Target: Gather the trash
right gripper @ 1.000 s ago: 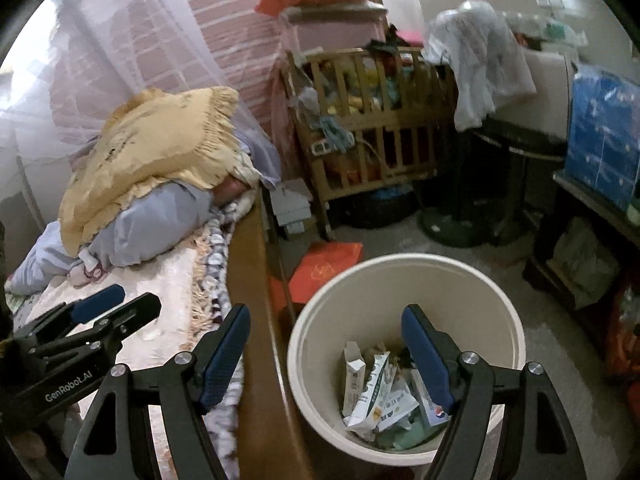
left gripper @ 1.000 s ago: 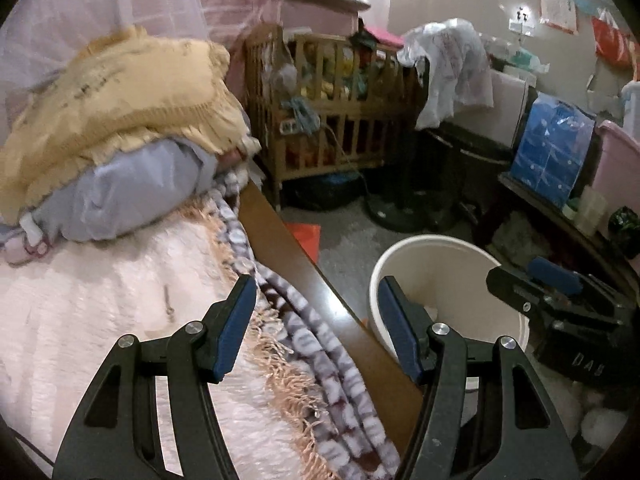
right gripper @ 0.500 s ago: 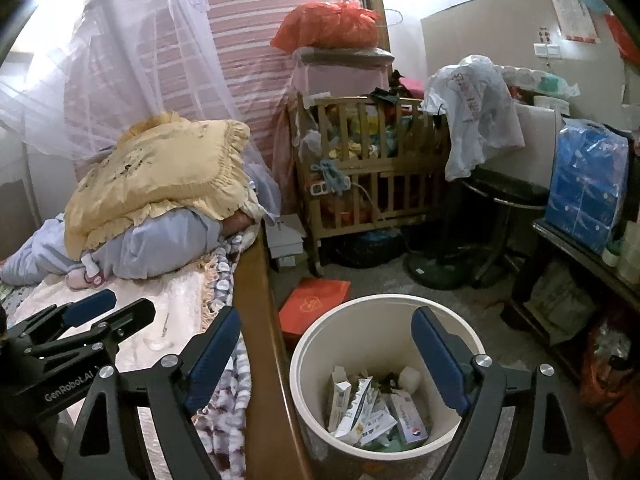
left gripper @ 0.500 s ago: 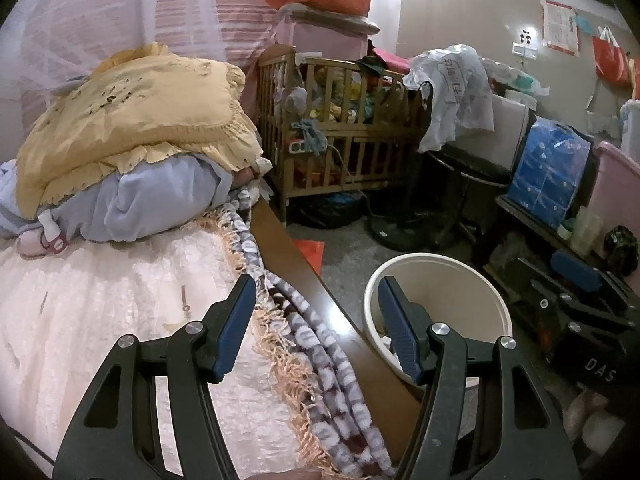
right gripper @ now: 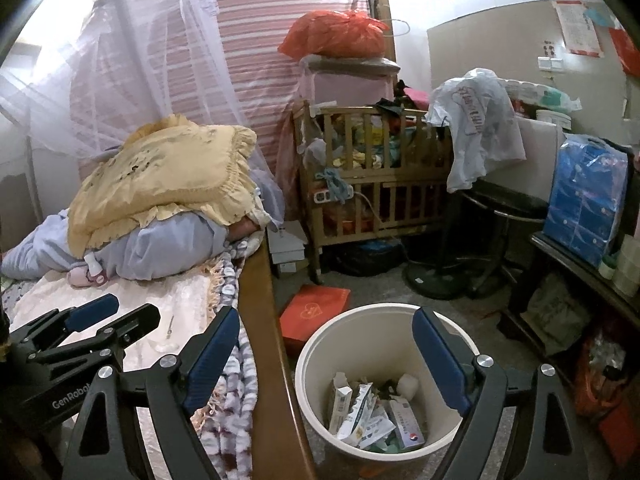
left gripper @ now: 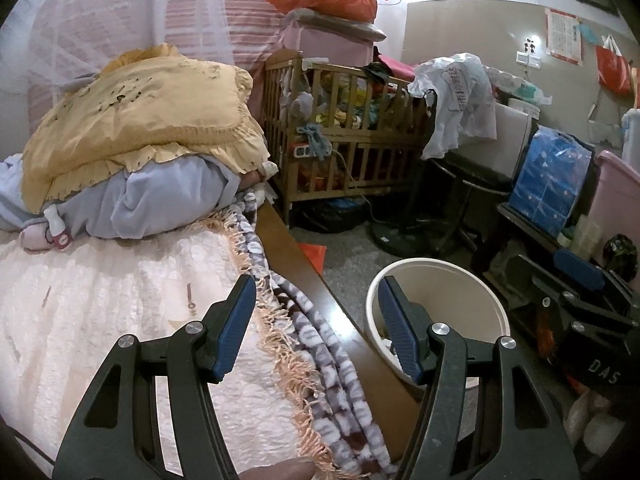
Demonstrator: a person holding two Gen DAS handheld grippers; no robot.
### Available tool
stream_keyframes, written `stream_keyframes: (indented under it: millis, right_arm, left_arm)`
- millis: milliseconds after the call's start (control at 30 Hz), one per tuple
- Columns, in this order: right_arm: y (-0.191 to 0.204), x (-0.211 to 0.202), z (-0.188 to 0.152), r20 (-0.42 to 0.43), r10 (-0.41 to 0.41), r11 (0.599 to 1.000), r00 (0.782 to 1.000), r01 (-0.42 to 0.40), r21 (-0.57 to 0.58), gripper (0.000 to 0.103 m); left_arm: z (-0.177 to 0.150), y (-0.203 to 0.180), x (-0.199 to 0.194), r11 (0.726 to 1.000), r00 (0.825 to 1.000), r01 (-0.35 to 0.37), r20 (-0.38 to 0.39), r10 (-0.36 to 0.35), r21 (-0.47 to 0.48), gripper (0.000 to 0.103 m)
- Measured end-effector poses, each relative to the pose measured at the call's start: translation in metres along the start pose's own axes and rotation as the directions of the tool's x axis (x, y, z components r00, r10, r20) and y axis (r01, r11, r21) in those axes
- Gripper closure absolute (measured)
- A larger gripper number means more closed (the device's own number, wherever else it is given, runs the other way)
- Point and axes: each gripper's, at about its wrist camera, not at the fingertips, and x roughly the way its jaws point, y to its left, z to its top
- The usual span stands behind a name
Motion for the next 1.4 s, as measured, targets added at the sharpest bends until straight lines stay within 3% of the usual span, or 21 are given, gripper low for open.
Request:
stream_keyframes:
  millis: [1400]
  right_arm:
    - [0.0, 0.013, -0.002, -0.032, 0.003, 1.0, 0.999, -0.003, -0.003, 0.013]
  left_arm:
    - [-0.008, 0.002, 0.013, 0.999, 0.999, 0.031, -0.038, -0.031, -0.008, 0.041]
